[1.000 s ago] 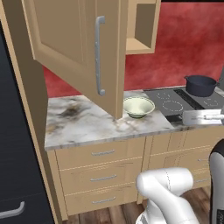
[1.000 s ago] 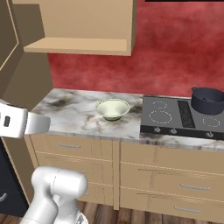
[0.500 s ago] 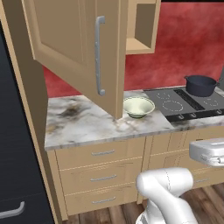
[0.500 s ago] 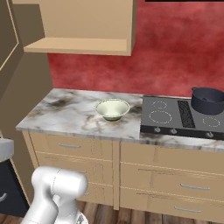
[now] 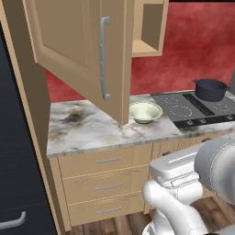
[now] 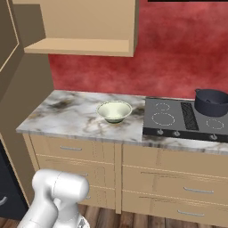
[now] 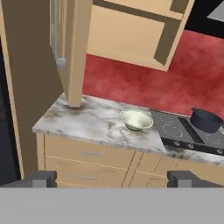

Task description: Open the cabinet and move the ladle to the pot. Then close the cabinet.

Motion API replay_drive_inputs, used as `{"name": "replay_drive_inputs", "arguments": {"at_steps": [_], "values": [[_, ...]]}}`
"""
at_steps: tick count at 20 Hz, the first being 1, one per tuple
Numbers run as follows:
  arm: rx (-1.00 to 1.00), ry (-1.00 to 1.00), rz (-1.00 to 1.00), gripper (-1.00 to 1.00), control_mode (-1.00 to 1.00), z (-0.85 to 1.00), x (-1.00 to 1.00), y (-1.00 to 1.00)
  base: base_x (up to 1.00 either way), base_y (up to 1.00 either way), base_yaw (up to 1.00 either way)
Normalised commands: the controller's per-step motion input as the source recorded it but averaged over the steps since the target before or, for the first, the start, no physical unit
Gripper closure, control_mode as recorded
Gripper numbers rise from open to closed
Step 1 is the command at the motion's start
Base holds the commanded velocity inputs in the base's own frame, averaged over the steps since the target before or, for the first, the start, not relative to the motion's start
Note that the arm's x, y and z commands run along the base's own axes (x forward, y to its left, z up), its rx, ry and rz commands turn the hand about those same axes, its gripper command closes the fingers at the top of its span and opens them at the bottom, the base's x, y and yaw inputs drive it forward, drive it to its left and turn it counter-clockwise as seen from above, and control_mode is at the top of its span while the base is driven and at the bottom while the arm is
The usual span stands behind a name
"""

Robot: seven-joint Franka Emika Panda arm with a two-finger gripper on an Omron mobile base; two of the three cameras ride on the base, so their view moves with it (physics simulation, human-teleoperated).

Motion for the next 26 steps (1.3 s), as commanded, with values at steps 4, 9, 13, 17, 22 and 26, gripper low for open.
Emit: {"name": "replay_drive_inputs", "arguments": {"at_steps": [4,9,13,17,22,26], "values": [[-0.17,-0.07,0.14,-1.0,-1.0,0.02,-0.11,0.49,0.0,0.0,0.0],[-0.2,-0.15,0.15,-1.0,-1.0,0.0,0.08,0.46,0.0,0.0,0.0],[-0.28,-0.16,0.13,-1.0,-1.0,0.0,0.2,0.65,0.0,0.0,0.0],[-0.3,-0.15,0.13,-1.0,-1.0,0.0,0.18,0.51,0.0,0.0,0.0],[-0.29,-0.12,0.12,-1.0,-1.0,0.0,0.51,0.37,0.0,0.0,0.0],[-0.29,-0.06,0.12,-1.0,-1.0,0.01,0.64,0.24,0.0,0.0,0.0]]}}
